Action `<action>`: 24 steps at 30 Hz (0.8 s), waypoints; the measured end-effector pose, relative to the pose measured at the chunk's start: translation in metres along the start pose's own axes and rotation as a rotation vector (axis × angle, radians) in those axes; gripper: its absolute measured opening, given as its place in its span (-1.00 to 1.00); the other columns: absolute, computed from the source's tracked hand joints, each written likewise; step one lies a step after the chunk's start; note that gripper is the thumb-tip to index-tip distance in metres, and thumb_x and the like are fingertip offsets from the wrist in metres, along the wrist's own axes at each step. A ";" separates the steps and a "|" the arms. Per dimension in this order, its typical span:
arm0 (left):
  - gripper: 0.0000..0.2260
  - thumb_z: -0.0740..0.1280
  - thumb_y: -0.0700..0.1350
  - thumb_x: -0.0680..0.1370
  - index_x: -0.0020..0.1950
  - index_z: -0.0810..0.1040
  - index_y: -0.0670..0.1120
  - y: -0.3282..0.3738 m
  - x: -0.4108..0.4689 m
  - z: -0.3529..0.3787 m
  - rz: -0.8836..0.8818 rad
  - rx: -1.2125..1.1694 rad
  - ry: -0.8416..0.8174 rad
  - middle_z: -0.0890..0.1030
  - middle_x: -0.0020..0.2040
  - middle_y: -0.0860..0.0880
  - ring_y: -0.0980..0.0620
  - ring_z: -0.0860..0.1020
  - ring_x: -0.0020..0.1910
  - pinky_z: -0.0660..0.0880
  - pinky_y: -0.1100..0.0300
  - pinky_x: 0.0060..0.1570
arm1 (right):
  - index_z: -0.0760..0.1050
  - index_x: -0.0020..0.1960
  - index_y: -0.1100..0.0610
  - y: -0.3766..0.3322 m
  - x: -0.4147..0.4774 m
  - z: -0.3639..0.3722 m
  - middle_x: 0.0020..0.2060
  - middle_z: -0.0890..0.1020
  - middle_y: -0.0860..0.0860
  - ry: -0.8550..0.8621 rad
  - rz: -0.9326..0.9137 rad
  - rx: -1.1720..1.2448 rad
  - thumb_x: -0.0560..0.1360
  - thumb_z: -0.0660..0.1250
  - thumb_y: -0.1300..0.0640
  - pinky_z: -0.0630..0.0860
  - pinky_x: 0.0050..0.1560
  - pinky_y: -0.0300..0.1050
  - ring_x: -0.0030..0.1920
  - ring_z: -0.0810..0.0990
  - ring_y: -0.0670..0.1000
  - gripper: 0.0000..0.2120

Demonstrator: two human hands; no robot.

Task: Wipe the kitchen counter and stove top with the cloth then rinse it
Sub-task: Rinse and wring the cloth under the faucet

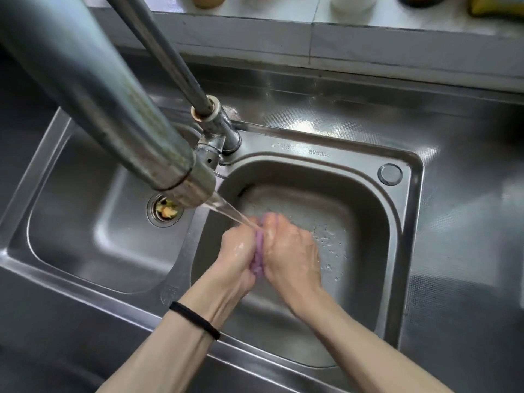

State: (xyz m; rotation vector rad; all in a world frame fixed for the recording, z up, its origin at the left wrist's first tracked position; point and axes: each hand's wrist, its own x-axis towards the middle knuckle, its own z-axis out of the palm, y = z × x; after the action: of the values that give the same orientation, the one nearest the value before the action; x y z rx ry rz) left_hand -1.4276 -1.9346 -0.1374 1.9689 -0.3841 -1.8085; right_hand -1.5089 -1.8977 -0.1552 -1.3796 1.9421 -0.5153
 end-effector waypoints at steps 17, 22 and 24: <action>-0.80 0.21 -0.41 0.61 -0.13 0.46 -0.17 0.007 0.012 -0.039 0.136 -0.258 -0.157 0.59 -0.42 -0.06 0.08 0.59 -0.49 0.61 0.20 -0.38 | 0.59 0.01 0.07 0.039 0.037 -0.016 -0.17 0.70 0.13 -0.497 0.951 1.070 0.64 0.26 0.07 0.69 -0.24 0.01 -0.29 0.68 0.07 -0.85; -0.55 0.20 -0.43 0.60 -0.37 0.65 -0.11 0.006 0.012 -0.033 0.201 -0.139 -0.170 0.63 -0.41 -0.06 0.08 0.62 -0.43 0.62 0.24 -0.34 | 0.59 -0.08 0.10 0.018 0.031 -0.006 -0.26 0.67 0.10 -0.543 0.853 1.058 0.60 0.35 0.11 0.60 -0.23 -0.06 -0.29 0.67 0.07 -0.89; -0.56 0.22 -0.41 0.61 -0.38 0.63 -0.07 0.005 0.014 -0.032 0.223 -0.117 -0.131 0.63 -0.40 -0.02 0.09 0.63 -0.39 0.64 0.24 -0.32 | 0.56 -0.09 0.15 0.014 0.030 -0.004 -0.21 0.64 0.15 -0.530 0.835 1.147 0.59 0.31 0.26 0.60 -0.24 -0.09 -0.26 0.65 0.07 -0.89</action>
State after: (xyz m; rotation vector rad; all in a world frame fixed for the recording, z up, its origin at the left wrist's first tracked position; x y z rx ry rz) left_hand -1.3940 -1.9421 -0.1453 1.6639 -0.5059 -1.7780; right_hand -1.5271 -1.9213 -0.1707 0.0626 1.2069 -0.5936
